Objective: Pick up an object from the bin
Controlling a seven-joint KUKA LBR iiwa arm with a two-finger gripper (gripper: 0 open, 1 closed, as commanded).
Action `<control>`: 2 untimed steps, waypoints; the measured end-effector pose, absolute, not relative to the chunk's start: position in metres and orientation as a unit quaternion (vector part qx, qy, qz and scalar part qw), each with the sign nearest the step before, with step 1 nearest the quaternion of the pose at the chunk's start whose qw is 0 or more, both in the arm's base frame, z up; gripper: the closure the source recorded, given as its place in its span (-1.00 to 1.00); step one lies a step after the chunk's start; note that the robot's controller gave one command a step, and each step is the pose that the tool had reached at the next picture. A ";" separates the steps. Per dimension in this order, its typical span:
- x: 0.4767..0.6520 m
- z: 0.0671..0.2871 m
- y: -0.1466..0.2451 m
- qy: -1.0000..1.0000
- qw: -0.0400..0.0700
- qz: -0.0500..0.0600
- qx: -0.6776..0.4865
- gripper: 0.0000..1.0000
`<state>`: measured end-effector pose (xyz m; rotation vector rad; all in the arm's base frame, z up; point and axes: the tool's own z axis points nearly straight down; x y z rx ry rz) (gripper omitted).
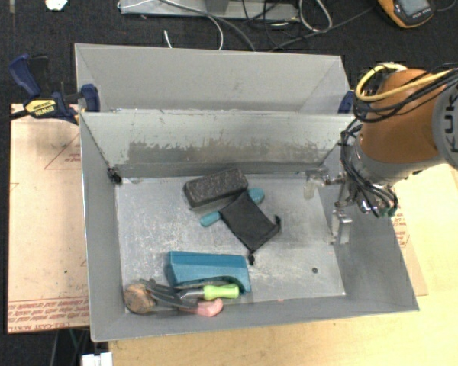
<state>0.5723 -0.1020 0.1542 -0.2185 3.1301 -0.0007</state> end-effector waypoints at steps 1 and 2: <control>0.549 0.161 -0.029 0.993 0.006 0.000 -0.115 -1.00; 0.568 0.109 0.002 0.994 -0.002 0.001 -0.113 -1.00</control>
Offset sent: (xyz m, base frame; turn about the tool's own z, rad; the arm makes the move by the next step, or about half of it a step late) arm -0.0045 0.1010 -0.0420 -0.0835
